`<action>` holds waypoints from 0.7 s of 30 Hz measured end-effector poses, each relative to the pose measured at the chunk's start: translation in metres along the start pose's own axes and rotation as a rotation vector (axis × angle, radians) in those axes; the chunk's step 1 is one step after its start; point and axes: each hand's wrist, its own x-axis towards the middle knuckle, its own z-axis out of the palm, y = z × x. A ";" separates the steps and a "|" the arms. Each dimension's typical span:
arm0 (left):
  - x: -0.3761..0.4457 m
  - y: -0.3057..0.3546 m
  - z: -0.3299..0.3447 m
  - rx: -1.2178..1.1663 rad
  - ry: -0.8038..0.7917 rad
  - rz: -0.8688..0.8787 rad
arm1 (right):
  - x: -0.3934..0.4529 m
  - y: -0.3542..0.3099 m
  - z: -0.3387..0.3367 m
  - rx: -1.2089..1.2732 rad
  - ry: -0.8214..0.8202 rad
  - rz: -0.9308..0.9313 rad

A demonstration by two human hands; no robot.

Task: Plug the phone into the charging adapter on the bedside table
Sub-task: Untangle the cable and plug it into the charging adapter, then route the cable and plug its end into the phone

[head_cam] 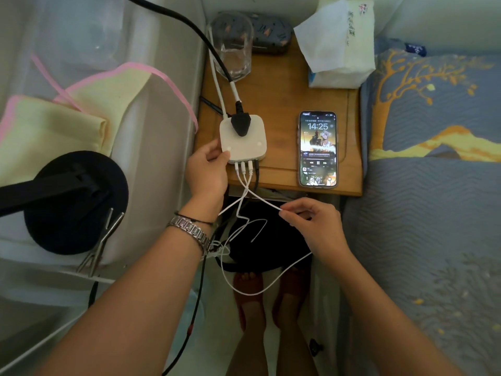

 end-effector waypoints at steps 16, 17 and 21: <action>-0.135 -0.084 -0.023 0.185 -0.005 0.184 | -0.011 0.015 0.008 -0.029 0.114 -0.107; -0.131 -0.097 -0.022 0.230 -0.010 0.175 | -0.010 0.019 0.008 -0.029 0.115 -0.123; -0.101 -0.136 -0.011 0.403 0.011 0.182 | -0.003 0.036 0.012 -0.010 0.144 -0.169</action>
